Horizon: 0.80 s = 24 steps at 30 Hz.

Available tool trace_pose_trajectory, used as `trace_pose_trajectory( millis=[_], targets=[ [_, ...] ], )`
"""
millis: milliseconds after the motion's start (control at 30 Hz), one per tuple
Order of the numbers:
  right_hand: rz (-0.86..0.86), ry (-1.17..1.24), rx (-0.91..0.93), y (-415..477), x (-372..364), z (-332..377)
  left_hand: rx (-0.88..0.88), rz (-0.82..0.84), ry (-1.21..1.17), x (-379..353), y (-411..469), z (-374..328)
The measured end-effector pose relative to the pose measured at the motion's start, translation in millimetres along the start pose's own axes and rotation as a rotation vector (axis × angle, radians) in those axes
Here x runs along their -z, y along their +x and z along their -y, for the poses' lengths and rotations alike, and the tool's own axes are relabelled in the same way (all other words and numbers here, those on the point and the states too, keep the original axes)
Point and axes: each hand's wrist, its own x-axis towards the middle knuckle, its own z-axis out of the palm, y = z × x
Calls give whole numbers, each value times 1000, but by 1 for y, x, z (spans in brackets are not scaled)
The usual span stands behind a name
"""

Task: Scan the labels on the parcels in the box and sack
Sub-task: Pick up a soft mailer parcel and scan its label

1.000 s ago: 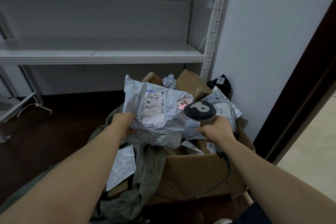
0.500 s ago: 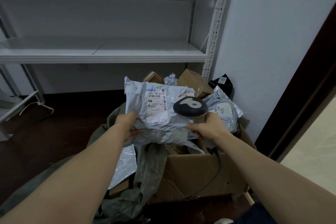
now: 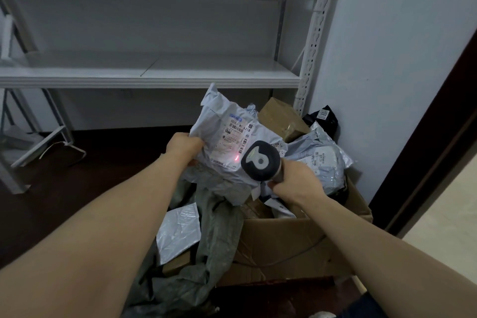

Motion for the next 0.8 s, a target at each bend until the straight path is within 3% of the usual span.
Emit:
trace_pose_trajectory(
  millis=[133,800],
  targets=[
    [-65,18,-14,2,4,-1,-3,9,15,-1,2,2],
    [-30,-128,24,1,12,8,14,7,-5,2,8,9]
  ],
)
